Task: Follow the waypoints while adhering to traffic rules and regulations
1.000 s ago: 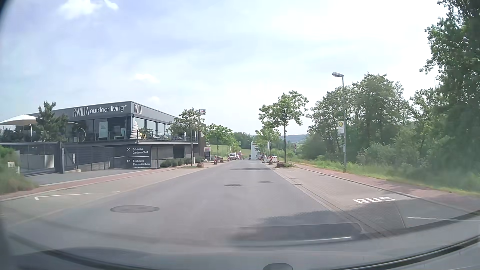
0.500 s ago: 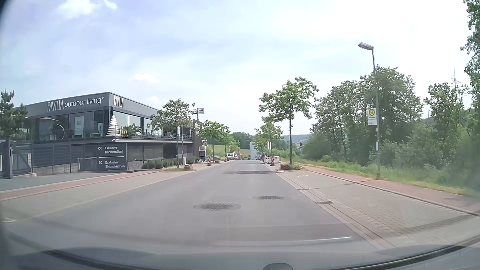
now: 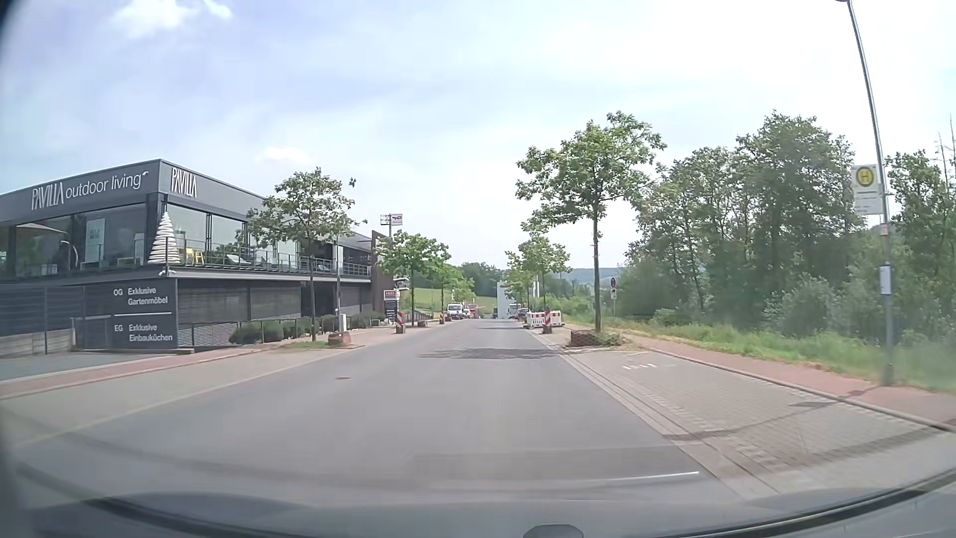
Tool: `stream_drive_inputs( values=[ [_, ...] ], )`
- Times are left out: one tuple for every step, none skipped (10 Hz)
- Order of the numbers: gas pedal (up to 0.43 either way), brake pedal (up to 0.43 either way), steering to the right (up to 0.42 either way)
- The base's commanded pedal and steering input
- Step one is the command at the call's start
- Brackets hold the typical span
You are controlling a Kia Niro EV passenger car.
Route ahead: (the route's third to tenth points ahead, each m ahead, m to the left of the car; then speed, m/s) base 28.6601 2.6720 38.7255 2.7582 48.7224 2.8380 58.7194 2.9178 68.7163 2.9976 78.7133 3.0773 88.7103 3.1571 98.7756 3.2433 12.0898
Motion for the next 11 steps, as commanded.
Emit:
stream_drive_inputs(
  values=[
    [0.110, 0.000, -0.006],
    [0.110, 0.000, -0.006],
    [0.110, 0.000, -0.006],
    [0.110, 0.000, -0.006],
    [0.110, 0.000, -0.006],
    [0.098, 0.000, -0.006],
    [0.098, 0.000, -0.006],
    [0.098, 0.000, -0.006],
    [0.098, 0.000, -0.006],
    [0.098, 0.000, -0.006],
    [0.098, 0.000, -0.005]
  ],
)
